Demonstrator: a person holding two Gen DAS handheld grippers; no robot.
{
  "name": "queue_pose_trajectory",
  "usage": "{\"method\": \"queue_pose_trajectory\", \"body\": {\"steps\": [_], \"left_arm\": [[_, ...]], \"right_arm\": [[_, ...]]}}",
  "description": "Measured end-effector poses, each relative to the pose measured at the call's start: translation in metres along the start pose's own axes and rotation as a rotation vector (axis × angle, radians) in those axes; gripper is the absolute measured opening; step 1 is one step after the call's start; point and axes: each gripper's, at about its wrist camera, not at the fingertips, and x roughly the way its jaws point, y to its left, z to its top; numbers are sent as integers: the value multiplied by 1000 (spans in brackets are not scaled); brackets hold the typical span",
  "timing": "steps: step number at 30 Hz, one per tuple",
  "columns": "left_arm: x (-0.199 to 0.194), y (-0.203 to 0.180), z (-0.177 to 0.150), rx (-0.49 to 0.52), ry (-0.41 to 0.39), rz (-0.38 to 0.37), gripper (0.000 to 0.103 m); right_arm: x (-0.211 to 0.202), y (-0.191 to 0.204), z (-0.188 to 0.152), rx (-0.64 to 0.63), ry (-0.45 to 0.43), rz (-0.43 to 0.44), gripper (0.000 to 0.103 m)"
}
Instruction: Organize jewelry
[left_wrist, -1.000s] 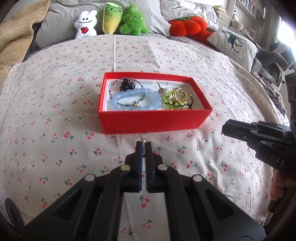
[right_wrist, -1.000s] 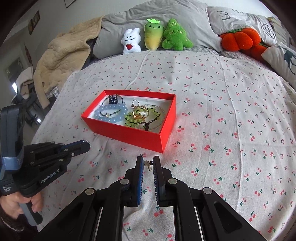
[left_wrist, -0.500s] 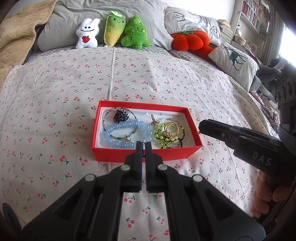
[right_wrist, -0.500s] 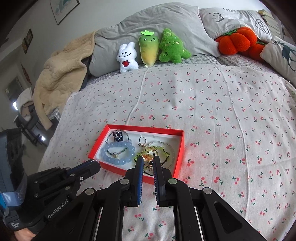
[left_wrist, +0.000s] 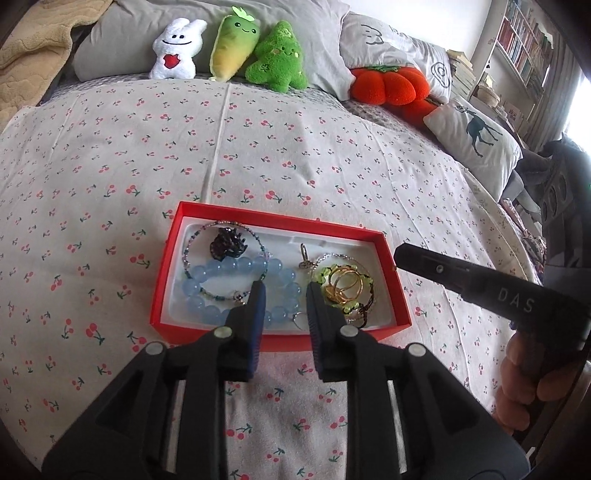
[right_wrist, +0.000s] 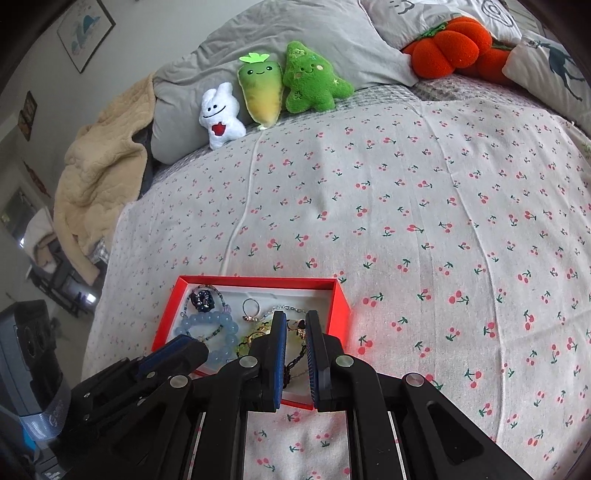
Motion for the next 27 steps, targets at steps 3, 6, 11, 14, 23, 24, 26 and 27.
{"method": "queue_pose_trajectory", "body": {"steps": [3, 6, 11, 14, 23, 24, 26, 27], "left_arm": [[-1, 2, 1, -5, 3, 13, 27], [-4, 3, 2, 9, 1, 33, 32], [-10, 6, 3, 28, -5, 61, 48], [-15, 5, 2, 33, 1, 64, 60], [-37, 13, -15, 14, 69, 165, 85], [-38, 14, -18, 6, 89, 180, 86], [-42, 16, -24, -3, 124, 218, 89], [-44, 16, -28, -6, 135, 230, 92]], "right_arm": [[7, 1, 0, -13, 30, 3, 11], [15, 4, -2, -22, 57, -1, 12], [17, 5, -3, -25, 81, 1, 14], [12, 7, -5, -39, 79, 4, 15], [-14, 23, -30, -108, 128, -86, 26], [-20, 25, -34, -112, 134, -91, 31], [-32, 30, -40, -109, 128, -98, 75], [-39, 32, -43, -111, 114, -105, 80]]}}
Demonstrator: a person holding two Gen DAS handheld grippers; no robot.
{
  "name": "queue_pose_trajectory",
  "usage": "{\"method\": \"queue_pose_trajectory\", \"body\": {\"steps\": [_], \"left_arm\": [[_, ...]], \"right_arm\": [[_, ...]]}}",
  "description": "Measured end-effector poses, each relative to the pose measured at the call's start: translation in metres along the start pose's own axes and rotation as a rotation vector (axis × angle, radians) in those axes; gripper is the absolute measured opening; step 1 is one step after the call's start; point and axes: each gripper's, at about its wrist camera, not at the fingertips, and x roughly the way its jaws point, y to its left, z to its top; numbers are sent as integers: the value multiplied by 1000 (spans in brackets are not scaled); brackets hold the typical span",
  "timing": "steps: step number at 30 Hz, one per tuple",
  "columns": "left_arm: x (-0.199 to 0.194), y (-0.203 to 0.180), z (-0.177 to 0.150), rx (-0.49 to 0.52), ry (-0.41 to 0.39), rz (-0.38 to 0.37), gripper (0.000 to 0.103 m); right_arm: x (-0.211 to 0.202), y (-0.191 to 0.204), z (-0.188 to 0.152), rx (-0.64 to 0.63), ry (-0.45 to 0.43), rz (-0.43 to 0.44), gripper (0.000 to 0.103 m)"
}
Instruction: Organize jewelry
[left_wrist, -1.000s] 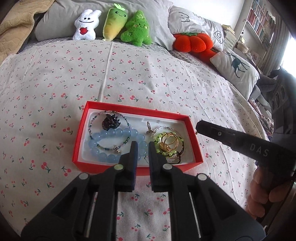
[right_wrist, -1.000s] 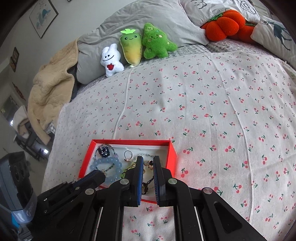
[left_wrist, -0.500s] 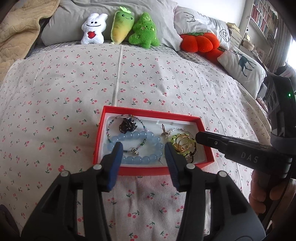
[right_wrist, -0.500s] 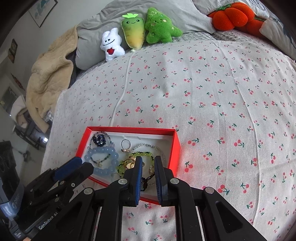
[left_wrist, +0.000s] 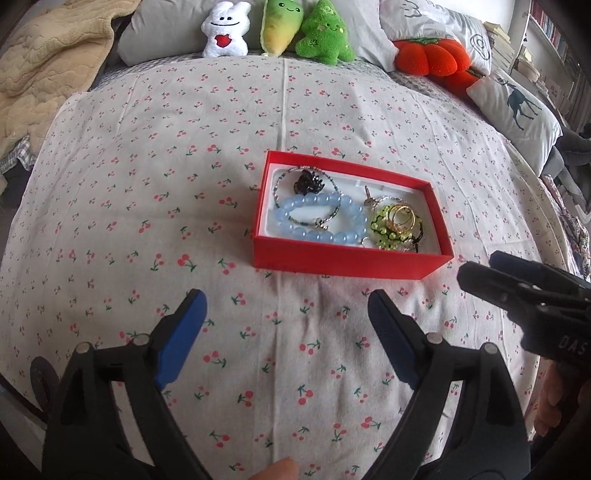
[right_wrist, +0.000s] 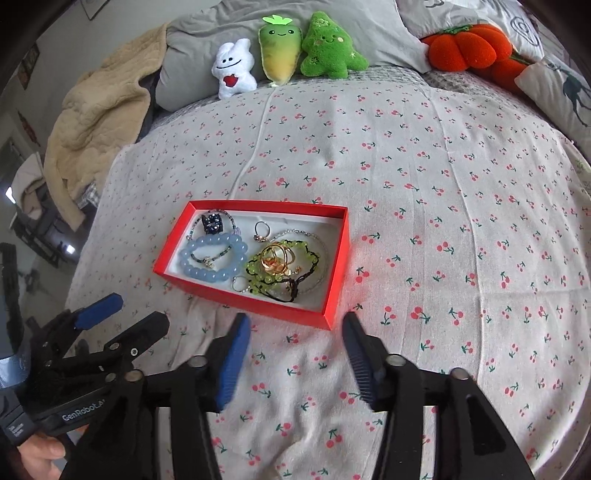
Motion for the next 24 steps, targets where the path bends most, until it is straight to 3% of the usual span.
{"method": "queue_pose_trajectory", "body": {"steps": [3, 6, 9, 14, 24], "left_arm": [[-8, 5, -12, -7, 31, 28, 101], [-18, 9, -23, -21, 58, 51, 102], [-27, 9, -34, -5, 64, 91, 102], [-35, 7, -51, 22, 45, 112, 102], [-34, 13, -57, 16, 28, 130, 102]], "right_arm": [[-13, 6, -11, -14, 19, -81, 81], [-21, 8, -24, -13, 37, -172, 84], [-30, 9, -37, 2, 12, -202, 102], [-31, 12, -56, 0, 3, -289, 103], [-15, 19, -71, -25, 51, -269, 103]]}}
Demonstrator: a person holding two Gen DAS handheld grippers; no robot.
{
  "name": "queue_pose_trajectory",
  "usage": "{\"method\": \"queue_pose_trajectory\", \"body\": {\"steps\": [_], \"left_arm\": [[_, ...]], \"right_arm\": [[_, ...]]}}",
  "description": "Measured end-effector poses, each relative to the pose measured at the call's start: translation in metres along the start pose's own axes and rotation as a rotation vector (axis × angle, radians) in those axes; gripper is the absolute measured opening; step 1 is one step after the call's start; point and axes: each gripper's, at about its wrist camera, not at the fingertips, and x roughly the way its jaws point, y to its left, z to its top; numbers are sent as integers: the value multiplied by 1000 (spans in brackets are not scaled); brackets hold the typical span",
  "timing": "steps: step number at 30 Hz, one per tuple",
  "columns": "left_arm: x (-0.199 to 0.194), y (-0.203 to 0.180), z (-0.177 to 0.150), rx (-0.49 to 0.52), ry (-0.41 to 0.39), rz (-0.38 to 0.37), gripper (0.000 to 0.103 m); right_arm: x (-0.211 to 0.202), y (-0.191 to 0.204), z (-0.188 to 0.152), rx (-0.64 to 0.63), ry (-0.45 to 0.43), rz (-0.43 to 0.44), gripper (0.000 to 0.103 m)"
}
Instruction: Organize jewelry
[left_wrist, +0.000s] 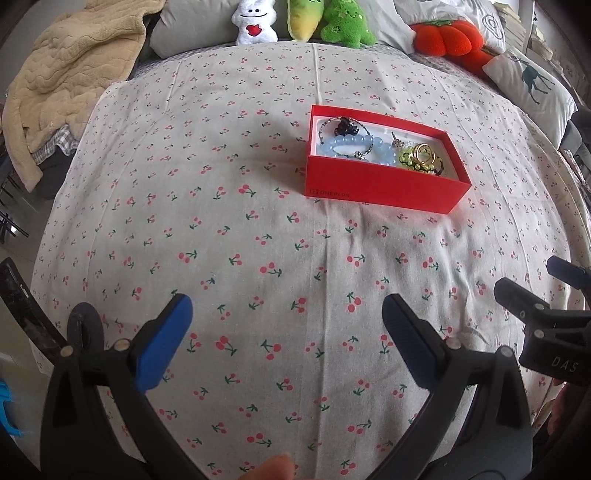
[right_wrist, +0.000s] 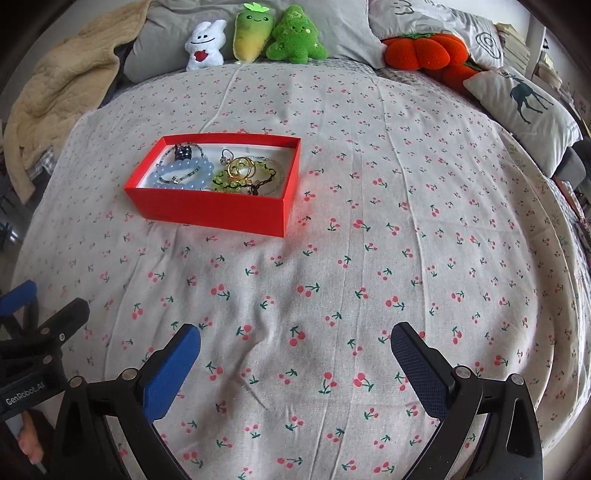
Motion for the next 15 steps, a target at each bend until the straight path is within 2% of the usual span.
{"method": "queue_pose_trajectory", "body": {"steps": [15], "left_arm": [[6, -6, -5, 11, 22, 0, 102]], "right_arm": [[4, -1, -1, 22, 14, 7, 103]]}}
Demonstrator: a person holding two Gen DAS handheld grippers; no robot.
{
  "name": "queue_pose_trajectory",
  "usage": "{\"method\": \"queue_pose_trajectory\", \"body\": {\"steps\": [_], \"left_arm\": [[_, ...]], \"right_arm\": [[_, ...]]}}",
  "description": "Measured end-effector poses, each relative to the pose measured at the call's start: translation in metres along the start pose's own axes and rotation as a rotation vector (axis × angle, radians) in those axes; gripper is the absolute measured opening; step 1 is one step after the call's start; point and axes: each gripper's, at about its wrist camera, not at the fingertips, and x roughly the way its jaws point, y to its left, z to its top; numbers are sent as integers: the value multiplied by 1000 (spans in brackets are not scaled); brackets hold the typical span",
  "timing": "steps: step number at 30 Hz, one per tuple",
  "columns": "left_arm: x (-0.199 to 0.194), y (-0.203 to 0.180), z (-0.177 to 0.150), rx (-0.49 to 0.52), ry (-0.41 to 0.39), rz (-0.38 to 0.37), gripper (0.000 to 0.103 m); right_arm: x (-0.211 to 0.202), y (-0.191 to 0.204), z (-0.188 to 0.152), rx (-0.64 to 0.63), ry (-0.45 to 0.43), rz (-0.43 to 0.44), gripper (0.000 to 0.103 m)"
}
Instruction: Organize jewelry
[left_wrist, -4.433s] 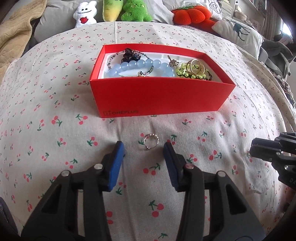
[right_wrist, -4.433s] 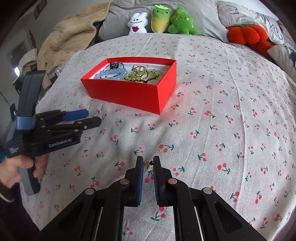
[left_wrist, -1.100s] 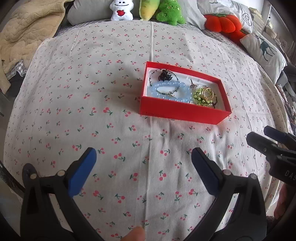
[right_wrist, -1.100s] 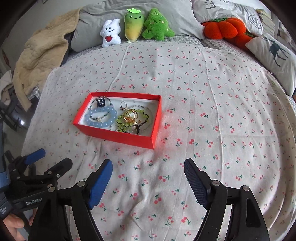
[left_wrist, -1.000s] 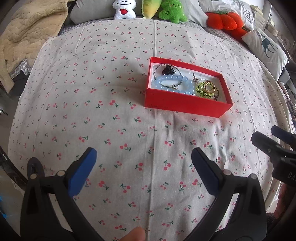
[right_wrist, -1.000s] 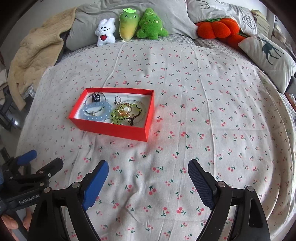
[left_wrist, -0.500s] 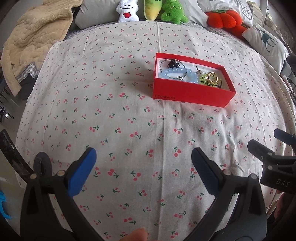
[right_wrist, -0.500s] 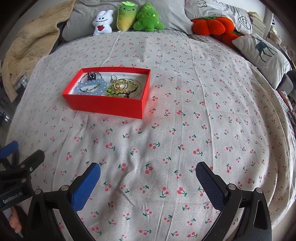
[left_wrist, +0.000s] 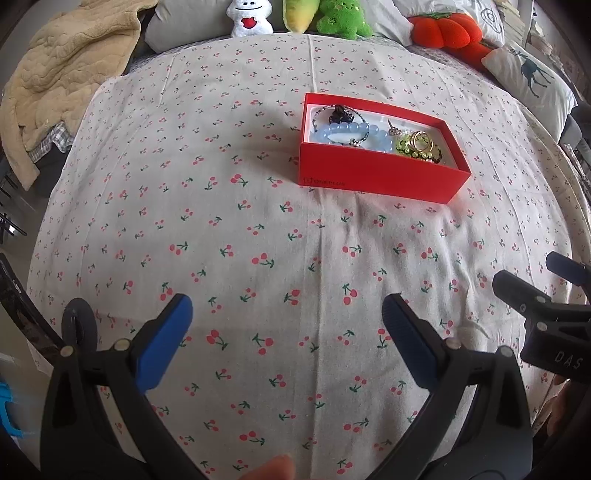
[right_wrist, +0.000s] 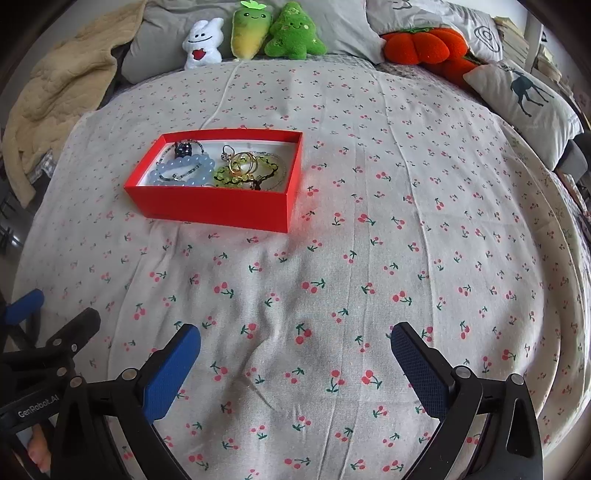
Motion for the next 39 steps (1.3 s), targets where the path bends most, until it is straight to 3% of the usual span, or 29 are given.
{"method": "queue_pose_trajectory", "body": {"steps": [39], "left_arm": [[2, 1, -2, 0, 10, 0, 102]], "right_arm": [[-1, -2, -1, 1, -1, -2, 103]]}}
